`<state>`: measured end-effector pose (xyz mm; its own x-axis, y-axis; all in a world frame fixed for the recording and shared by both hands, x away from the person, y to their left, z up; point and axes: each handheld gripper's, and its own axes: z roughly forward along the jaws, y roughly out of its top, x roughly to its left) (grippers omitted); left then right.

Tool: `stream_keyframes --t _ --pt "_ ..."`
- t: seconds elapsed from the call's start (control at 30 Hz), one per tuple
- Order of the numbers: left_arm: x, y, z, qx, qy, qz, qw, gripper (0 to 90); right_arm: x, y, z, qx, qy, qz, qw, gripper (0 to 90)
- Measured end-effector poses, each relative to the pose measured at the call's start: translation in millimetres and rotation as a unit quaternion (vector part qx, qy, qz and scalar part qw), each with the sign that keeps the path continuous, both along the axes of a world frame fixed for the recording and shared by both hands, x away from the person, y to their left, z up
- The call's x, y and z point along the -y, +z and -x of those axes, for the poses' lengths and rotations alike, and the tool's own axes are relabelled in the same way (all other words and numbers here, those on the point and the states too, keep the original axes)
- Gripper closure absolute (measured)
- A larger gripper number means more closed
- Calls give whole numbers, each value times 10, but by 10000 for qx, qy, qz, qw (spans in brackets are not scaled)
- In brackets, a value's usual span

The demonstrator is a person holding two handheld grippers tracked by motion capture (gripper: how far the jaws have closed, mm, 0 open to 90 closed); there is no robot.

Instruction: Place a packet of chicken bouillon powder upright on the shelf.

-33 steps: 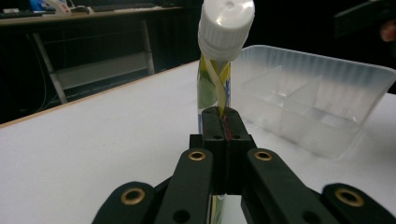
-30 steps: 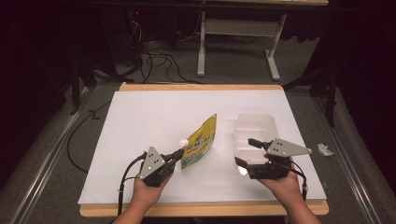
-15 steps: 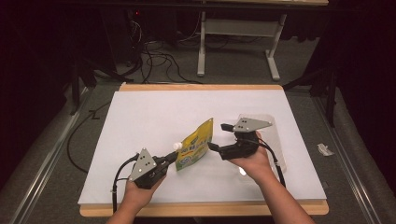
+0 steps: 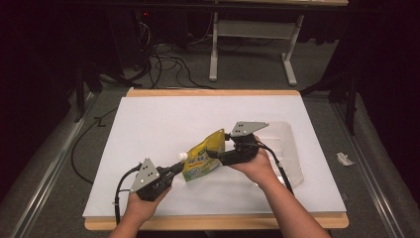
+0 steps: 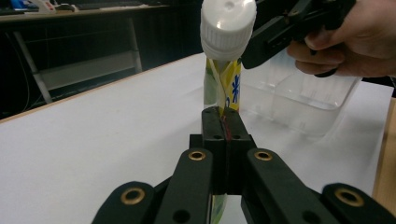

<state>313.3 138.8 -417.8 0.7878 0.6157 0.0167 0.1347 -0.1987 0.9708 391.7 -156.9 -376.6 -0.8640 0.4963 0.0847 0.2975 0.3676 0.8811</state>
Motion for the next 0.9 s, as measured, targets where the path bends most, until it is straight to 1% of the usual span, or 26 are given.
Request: stream_keyframes --t 0.07,0.1,0.13,0.2,0.23,0.27,0.3,0.33,0.37,0.4,0.47,0.5,0.53,0.6,0.63,0.67,0.7,0.77,0.8,0.83,0.9 --pt "-18 -2 -15 -36 119 40 9999 900 -13 4 30 84 -16 73 9999 362" --pt "-32 -4 -28 -76 207 85 9997 900 13 13 59 62 31 36 10000 440" --pt "-50 -7 -44 -121 283 126 9994 900 13 13 59 62 31 36 10000 440" --pt "-71 -14 -72 -181 392 192 9989 900 47 24 98 62 150 -5 9999 512" --pt "-69 -16 -85 -186 457 206 9986 900 63 31 165 83 234 -20 9997 542" --pt "-69 -16 -85 -186 457 206 9986 900 63 31 165 83 234 -20 9997 542" --pt "-64 -19 -94 -198 482 212 9984 900 75 31 246 120 280 -39 9995 572" --pt "-64 -19 -94 -198 482 212 9984 900 80 28 290 108 282 -43 9995 581" --pt "-54 -21 -97 -181 493 212 9984 900 84 24 330 135 289 -33 9995 591" --pt "-54 -21 -97 -181 493 212 9984 900 84 24 330 135 289 -33 9995 591" --pt "-35 -22 -96 -175 494 201 9984 900 96 2 434 165 293 -61 9994 616" --pt "-27 -24 -96 -174 500 210 9984 900 96 -8 460 164 284 -67 9994 622" --pt "-27 -24 -96 -174 500 210 9984 900 96 -8 460 164 284 -67 9994 622" --pt "-6 -27 -97 -188 493 249 9983 900 90 -36 494 134 219 -4 9997 661" --pt "-1 -27 -98 -192 494 257 9983 900 85 -45 498 86 188 16 9998 668" --pt "-1 -27 -98 -192 494 257 9983 900 85 -45 498 86 188 16 9998 668" --pt "4 -29 -99 -204 501 277 9982 900 64 -63 497 32 123 39 9999 670" --pt "0 -31 -102 -226 515 283 9980 900 29 -78 495 32 68 109 9999 698" --pt "0 -31 -102 -226 515 283 9980 900 29 -78 495 32 68 109 9999 698" --pt "-9 -37 -102 -232 511 306 9980 900 -4 -92 501 -5 53 147 9999 744" --pt "-12 -38 -101 -243 513 319 9979 897 -21 -98 509 21 25 192 9998 761"
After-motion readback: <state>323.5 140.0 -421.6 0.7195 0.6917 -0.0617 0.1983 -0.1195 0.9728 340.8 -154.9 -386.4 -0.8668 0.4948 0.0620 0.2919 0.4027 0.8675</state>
